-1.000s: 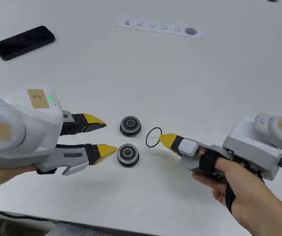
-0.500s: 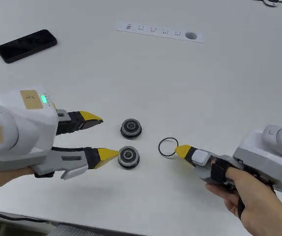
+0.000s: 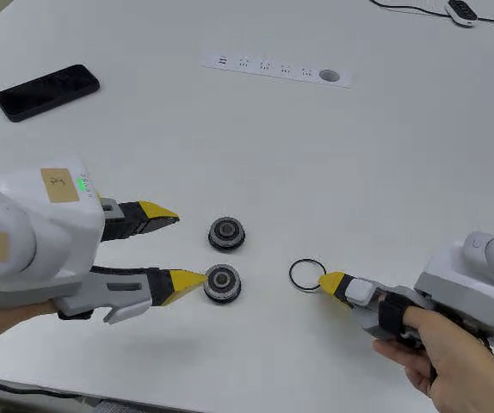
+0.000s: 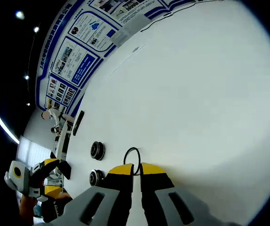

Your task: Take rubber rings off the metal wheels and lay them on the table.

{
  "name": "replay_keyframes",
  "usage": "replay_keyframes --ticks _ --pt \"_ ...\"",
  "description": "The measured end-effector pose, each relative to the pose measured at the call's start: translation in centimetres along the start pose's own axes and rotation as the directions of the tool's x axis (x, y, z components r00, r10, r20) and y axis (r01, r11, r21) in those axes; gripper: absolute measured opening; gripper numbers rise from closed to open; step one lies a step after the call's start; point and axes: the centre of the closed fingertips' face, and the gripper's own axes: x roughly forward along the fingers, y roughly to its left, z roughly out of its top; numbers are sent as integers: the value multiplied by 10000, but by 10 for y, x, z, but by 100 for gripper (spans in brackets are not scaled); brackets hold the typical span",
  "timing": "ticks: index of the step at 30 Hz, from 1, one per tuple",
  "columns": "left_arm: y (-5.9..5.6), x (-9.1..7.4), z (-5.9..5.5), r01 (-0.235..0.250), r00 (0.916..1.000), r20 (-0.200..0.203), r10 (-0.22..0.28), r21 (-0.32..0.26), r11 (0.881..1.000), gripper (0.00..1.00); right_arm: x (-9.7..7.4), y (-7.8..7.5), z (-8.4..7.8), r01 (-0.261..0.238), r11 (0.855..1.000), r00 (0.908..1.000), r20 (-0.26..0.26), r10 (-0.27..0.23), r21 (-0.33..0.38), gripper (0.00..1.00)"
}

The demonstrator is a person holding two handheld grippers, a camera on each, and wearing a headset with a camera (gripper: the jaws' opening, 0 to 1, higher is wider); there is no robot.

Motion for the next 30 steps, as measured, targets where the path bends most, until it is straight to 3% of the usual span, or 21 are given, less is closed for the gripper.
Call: replay_keyframes --ticks 10,15,16,19,21,24,30 --pt "0 -3 3 -22 10000 19 21 120 9999 44 -4 -3 5 101 9999 9996 248 -98 -123 10" --pt "2 -4 3 -83 10000 35 83 144 9999 43 -6 -6 5 245 9982 9995 190 -235 -548 11" --pt "2 -4 4 -84 10000 43 84 152 9998 43 -7 -7 5 322 9965 9993 207 -307 -771 12" --pt "0 -4 2 -52 10000 -72 53 211 9998 43 -7 -11 7 672 9719 9977 202 -643 -2255 13" --pt "-1 -4 1 -41 9999 -115 43 226 9997 43 -7 -9 6 656 9691 9978 156 -637 -2377 13" --pt "-2 -6 0 -63 9999 -88 64 158 9999 43 -7 -9 7 739 9431 9972 160 -727 -3242 16" --pt "0 -7 -3 -106 9998 -152 109 171 9998 43 -7 -7 7 629 9538 9980 171 -605 -2939 18"
